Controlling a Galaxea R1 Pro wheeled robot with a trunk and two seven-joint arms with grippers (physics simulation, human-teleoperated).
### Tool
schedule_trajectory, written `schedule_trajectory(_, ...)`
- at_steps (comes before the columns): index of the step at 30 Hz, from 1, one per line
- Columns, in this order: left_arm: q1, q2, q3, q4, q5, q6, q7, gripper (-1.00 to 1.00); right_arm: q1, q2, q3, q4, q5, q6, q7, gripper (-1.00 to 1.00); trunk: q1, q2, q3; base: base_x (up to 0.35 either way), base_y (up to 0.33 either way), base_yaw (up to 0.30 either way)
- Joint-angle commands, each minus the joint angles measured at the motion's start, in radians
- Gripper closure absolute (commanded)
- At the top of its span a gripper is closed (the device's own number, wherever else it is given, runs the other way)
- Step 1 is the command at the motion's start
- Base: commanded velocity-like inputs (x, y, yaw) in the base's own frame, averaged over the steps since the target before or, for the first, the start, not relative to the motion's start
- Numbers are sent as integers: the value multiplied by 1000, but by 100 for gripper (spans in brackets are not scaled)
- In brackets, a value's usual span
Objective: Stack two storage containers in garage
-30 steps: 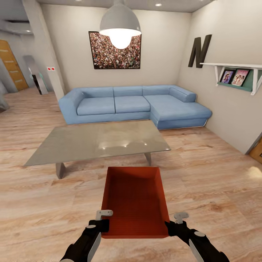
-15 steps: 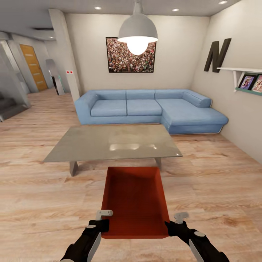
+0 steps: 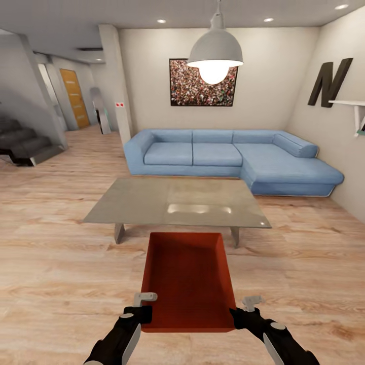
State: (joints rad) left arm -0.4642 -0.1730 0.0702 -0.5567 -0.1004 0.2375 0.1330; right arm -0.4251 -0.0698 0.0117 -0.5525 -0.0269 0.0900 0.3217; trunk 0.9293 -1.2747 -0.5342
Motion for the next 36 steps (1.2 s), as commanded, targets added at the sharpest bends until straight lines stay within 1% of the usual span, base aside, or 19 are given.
schedule_trajectory(1, -1, -1, 8, -3, -22, 6, 4, 100, 0, -1, 1, -1, 1, 7, 2, 100, -4, 7, 3, 0, 0, 223)
schedule_trajectory(36, -1, -1, 8, -3, -22, 6, 2, 100, 0, -1, 1, -1, 1, 7, 2, 100, -138, 252, 155, 0, 0, 224)
